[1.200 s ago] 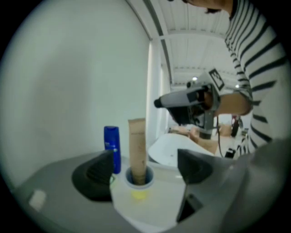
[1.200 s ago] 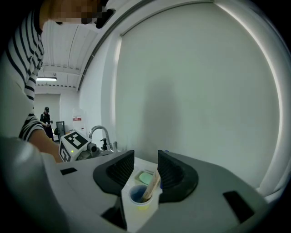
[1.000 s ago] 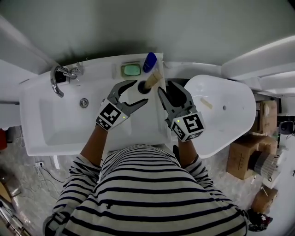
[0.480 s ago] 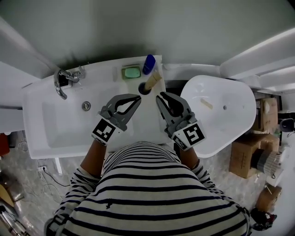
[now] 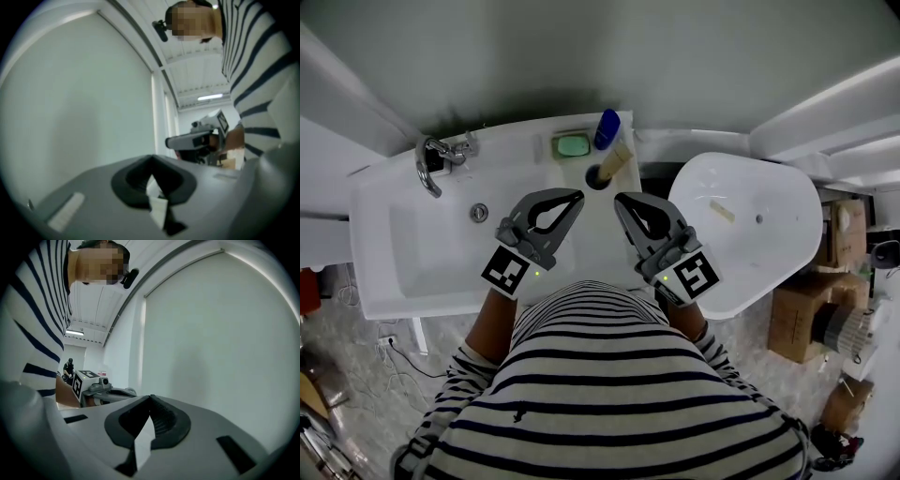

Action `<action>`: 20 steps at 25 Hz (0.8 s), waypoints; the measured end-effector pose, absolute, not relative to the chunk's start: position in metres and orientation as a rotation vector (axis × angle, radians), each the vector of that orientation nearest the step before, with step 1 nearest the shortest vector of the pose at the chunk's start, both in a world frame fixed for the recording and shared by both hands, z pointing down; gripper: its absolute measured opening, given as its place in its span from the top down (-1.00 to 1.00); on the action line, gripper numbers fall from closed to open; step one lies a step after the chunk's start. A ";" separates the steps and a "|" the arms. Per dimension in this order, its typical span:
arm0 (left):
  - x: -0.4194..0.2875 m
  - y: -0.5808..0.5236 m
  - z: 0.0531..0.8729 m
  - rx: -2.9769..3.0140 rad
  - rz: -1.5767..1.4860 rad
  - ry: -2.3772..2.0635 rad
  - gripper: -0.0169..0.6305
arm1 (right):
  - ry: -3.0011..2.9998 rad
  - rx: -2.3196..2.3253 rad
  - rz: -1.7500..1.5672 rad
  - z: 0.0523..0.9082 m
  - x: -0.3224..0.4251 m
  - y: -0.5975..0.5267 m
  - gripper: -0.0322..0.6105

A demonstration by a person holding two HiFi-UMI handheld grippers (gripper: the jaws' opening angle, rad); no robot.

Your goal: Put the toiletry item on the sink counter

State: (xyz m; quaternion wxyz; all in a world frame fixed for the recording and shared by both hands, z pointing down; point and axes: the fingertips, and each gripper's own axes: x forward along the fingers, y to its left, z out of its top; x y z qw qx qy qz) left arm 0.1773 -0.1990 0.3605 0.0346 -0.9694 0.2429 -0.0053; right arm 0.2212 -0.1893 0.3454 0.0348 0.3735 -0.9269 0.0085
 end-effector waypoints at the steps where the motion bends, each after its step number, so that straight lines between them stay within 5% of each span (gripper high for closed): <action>1: 0.177 -0.199 0.360 -2.982 -0.016 0.747 0.92 | -2.848 1.151 0.029 0.346 0.221 -0.190 0.87; 20: 0.179 -0.198 0.360 -3.008 0.000 0.746 0.92 | -2.802 1.184 0.063 0.352 0.228 -0.191 0.88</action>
